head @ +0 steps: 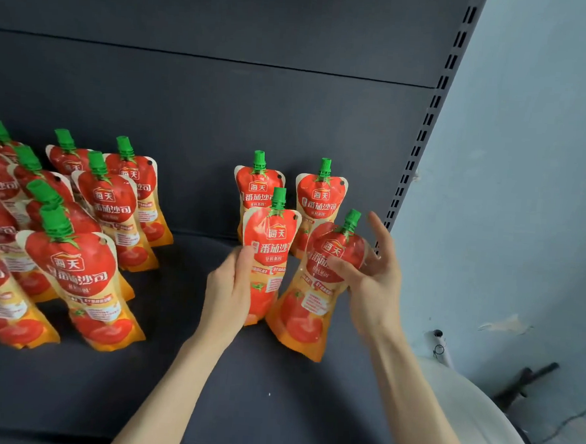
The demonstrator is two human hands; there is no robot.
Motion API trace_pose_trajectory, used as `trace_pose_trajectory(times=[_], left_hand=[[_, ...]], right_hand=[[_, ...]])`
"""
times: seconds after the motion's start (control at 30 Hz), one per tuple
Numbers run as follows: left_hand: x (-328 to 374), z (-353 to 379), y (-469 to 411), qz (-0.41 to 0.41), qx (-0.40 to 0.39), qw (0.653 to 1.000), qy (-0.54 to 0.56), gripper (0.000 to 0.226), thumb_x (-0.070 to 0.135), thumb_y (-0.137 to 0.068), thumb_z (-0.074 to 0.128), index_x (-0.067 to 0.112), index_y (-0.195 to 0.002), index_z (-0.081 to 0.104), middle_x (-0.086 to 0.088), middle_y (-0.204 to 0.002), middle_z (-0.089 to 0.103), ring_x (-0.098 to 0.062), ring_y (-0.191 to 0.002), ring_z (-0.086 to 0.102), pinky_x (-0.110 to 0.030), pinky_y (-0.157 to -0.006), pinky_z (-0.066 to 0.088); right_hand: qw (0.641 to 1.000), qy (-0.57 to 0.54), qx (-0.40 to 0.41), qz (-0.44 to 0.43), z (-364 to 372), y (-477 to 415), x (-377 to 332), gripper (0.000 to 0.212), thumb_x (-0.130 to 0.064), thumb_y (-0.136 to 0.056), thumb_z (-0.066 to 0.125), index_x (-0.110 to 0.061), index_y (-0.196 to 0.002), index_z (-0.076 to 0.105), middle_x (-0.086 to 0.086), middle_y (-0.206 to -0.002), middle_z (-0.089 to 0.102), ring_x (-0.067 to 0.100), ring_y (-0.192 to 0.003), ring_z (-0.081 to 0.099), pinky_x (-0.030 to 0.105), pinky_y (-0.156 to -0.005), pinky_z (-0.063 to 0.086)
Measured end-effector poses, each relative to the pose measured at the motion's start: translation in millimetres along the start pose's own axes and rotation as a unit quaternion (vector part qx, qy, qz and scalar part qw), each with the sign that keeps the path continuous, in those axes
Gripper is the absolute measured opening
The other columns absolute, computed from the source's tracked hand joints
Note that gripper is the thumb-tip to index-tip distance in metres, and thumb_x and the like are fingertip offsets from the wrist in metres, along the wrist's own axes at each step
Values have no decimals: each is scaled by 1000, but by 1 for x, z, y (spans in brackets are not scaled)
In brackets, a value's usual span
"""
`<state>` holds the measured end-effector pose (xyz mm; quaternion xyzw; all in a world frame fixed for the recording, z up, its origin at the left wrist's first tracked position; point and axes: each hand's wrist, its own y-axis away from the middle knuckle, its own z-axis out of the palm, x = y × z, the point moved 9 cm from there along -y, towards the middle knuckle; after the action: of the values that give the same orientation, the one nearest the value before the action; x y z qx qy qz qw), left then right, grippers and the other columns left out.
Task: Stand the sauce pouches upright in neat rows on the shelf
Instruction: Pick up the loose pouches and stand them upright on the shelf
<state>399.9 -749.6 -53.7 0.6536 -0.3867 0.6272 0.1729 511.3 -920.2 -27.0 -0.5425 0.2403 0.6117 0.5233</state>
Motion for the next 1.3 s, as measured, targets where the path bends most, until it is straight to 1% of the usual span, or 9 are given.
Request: trace_pose_trajectory(times=[0.1, 0.2, 0.33, 0.43, 0.67, 0.87, 0.97, 1.13, 1.3], left_hand=[[-7, -3, -5, -1, 14, 1000, 13, 36, 51, -78, 42, 29, -105, 51, 18, -98, 60, 2, -91, 59, -13, -74, 46], [-6, -7, -11, 26, 19, 999, -1, 29, 48, -76, 50, 31, -99, 53, 20, -97, 59, 4, -92, 59, -10, -73, 45], [-6, -13, -28, 21, 16, 999, 32, 26, 43, -83, 51, 30, -104, 58, 17, -103, 62, 0, -98, 60, -14, -78, 47], [-11, -16, -40, -18, -1, 997, 77, 20, 39, -85, 55, 30, -102, 62, 15, -101, 66, -6, -99, 62, -20, -78, 50], [-39, -11, -29, -85, -82, 990, 79, 39, 28, -62, 80, 28, -99, 65, 5, -97, 73, -15, -95, 68, -35, -80, 55], [-40, -14, -45, -66, -77, 993, 65, 40, 17, -69, 79, 28, -104, 62, 5, -102, 71, -13, -99, 66, -30, -80, 54], [-42, -14, -42, -57, -76, 992, 81, 36, 16, -74, 75, 30, -104, 61, 6, -103, 70, -12, -99, 66, -26, -78, 54], [-42, -10, -37, -43, -91, 993, 66, 39, 10, -77, 72, 28, -107, 57, 11, -101, 67, 2, -93, 65, -11, -66, 51], [-44, -13, -41, -36, -84, 993, 68, 39, 13, -78, 71, 29, -110, 55, 9, -107, 66, -6, -98, 64, -14, -70, 53]], right_hand=[[1000, 14, -26, 1, 12, -6, -1, 54, 9, -80, 63, -23, -123, 55, 0, -98, 73, 20, -92, 69, 36, -77, 57], [997, 64, -29, -17, 17, -12, -3, 42, 2, -82, 65, -22, -116, 60, 4, -107, 69, 18, -95, 68, 37, -80, 57], [997, 67, -28, -30, 25, -22, -3, 40, 3, -81, 65, -29, -105, 62, 2, -105, 69, 11, -90, 68, 27, -76, 57], [995, 80, -47, -43, 29, -29, -3, 39, 3, -81, 66, -26, -107, 61, 2, -104, 69, 13, -93, 68, 28, -79, 56], [980, 151, -124, 32, 24, 0, 53, 48, -2, -78, 72, -28, -112, 51, -12, -102, 67, 1, -93, 65, 14, -76, 52], [977, 199, -72, -11, 13, -13, 51, 44, -7, -75, 75, -31, -105, 54, -11, -102, 67, 6, -96, 65, 22, -82, 54], [976, 199, -90, 8, 12, -8, 64, 45, -12, -80, 71, -29, -116, 50, -8, -111, 65, 7, -103, 63, 22, -86, 52], [970, 227, -90, 10, 6, -5, 70, 45, -12, -81, 70, -26, -118, 50, -11, -111, 64, 3, -103, 61, 16, -83, 51], [965, 253, -74, 1, 4, -9, 71, 47, -13, -80, 73, -21, -118, 48, -17, -107, 63, -3, -100, 61, 12, -80, 50]])
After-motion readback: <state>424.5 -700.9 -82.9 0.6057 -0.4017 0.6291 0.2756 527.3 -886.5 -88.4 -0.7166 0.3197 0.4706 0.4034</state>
